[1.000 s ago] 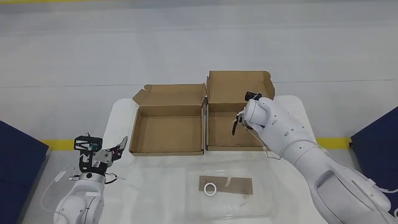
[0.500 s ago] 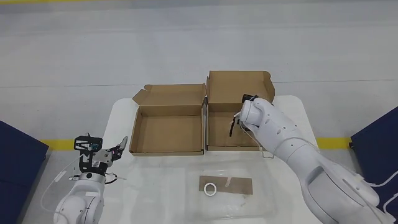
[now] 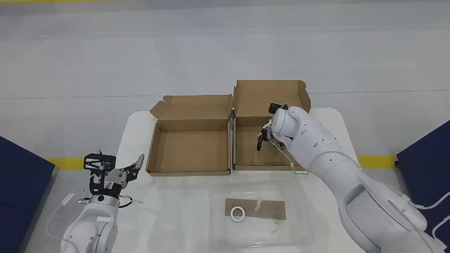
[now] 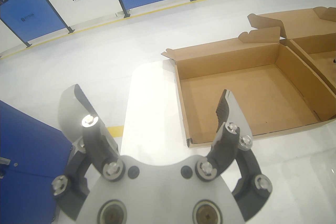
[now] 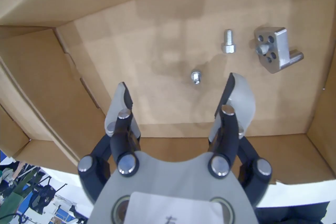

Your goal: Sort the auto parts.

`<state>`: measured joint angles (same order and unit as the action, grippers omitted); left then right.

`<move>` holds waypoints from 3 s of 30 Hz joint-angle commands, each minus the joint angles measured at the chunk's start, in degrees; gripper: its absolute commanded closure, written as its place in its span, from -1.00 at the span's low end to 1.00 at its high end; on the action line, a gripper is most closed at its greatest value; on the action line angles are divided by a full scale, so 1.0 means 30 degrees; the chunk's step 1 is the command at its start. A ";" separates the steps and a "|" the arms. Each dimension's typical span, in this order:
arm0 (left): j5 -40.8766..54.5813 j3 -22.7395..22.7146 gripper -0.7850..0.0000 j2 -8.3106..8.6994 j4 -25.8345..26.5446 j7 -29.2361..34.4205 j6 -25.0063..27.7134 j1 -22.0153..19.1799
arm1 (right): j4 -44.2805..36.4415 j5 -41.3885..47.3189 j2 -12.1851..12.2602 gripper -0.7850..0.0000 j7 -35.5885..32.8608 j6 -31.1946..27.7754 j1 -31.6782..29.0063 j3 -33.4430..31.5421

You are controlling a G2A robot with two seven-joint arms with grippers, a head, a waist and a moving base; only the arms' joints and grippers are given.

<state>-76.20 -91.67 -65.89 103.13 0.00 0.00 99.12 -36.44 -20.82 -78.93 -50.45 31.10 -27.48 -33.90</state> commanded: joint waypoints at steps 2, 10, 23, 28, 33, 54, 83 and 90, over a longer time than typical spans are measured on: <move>0.0000 0.0000 -1.00 0.0000 0.0000 0.0000 0.0000 0.0000 | -0.0662 -0.0146 0.0312 -1.00 -0.0202 -0.0305 -0.0109 -0.0472; 0.0000 0.0000 -1.00 0.0000 0.0000 0.0000 0.0000 0.0000 | -0.5020 -0.1342 0.1992 -1.00 -0.1515 -0.0140 -0.1568 -0.2667; 0.0000 0.0000 -1.00 0.0000 0.0000 0.0000 0.0000 0.0000 | -0.6452 -0.1747 0.2459 -1.00 -0.2070 -0.0033 -0.2121 -0.3327; 0.0000 0.0000 -1.00 0.0000 0.0000 0.0000 0.0000 0.0000 | -0.7545 -0.0572 0.2862 -1.00 -0.2102 -0.2349 -0.3000 -0.4654; 0.0000 0.0000 -1.00 0.0000 0.0000 0.0000 0.0000 0.0000 | -1.0073 0.0592 0.4001 -1.00 -0.4040 -0.5874 -0.4968 -0.7444; 0.0000 0.0000 -1.00 0.0000 0.0000 0.0000 0.0000 0.0000 | -1.7404 1.1283 0.7197 -1.00 -1.2516 -1.4059 -1.5163 -1.9990; 0.0000 0.0000 -1.00 0.0000 0.0000 0.0000 0.0000 0.0000 | -1.8248 1.4146 0.8086 -1.00 -1.2516 -1.5561 -1.6977 -2.0192; -0.1904 0.0917 -1.00 0.0094 0.3043 0.0244 0.2285 0.1215 | -1.8248 1.4146 0.8086 -1.00 -1.2516 -1.5561 -1.6977 -2.0192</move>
<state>-81.40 -89.11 -65.62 111.52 0.56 6.66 102.46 -91.18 21.62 -54.68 -88.00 -15.58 -78.41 -94.48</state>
